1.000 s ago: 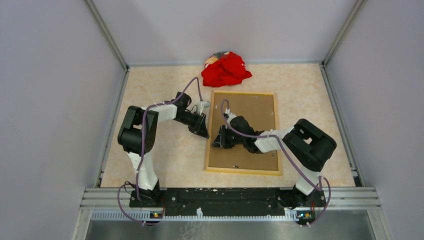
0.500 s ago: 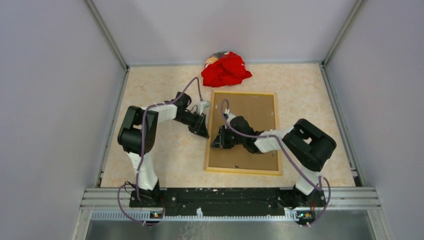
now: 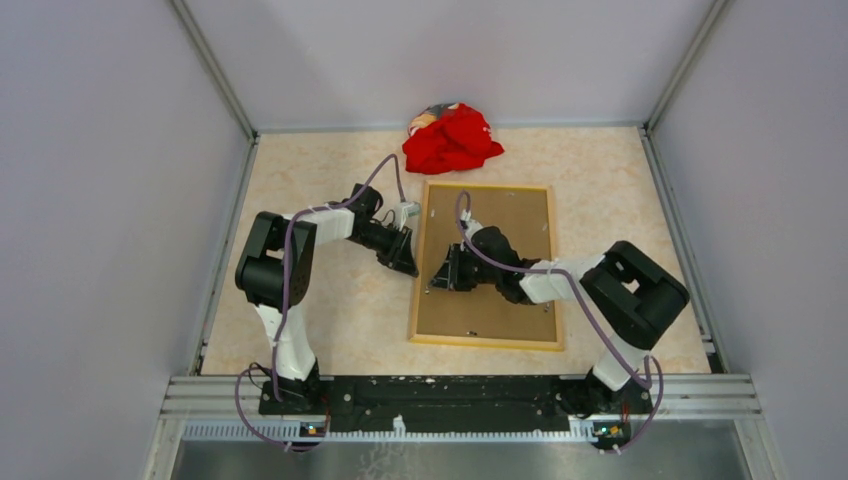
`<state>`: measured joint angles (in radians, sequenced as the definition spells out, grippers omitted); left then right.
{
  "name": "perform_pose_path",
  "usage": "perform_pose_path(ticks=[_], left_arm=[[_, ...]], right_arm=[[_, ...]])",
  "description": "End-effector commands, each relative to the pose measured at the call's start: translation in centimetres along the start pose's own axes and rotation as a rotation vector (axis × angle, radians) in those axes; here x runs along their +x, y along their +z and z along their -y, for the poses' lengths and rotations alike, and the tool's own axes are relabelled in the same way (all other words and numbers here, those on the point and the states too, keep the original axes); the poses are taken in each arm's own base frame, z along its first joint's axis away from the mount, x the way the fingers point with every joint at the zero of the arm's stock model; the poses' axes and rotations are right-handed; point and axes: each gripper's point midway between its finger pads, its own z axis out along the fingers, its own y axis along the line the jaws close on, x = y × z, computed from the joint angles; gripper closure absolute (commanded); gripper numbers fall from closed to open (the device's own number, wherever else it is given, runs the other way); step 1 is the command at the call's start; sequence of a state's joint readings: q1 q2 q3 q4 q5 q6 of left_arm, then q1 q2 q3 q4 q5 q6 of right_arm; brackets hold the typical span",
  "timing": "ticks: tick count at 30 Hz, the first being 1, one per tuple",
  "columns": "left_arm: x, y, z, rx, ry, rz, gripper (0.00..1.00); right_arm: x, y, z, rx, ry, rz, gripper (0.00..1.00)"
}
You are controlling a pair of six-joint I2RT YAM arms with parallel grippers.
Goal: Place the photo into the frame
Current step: Install the photo frame at the center of the board.
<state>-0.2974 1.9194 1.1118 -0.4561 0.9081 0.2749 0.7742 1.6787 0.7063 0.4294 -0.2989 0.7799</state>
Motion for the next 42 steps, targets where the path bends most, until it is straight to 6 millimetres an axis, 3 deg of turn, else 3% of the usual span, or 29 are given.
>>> perform_pose_path(ticks=[1,14,21,42], left_arm=[[-0.1,-0.4,0.5,-0.017,0.033,-0.008,0.71],[-0.2,-0.5,0.6,-0.014,0.035,-0.006,0.71],[-0.1,-0.5,0.6,-0.015,0.034,-0.006,0.71],[0.0,-0.5,0.6,-0.010,0.034,-0.009,0.71]], right_arm=[[0.8,0.8,1.1,0.008,-0.004,-0.011,0.83],[1.9,1.6,2.3,0.024,0.020,-0.027,0.88],[2.6,2.1,1.9,0.014,0.023,-0.043,0.89],[2.3,2.6,2.2,0.049,0.084,0.009,0.91]])
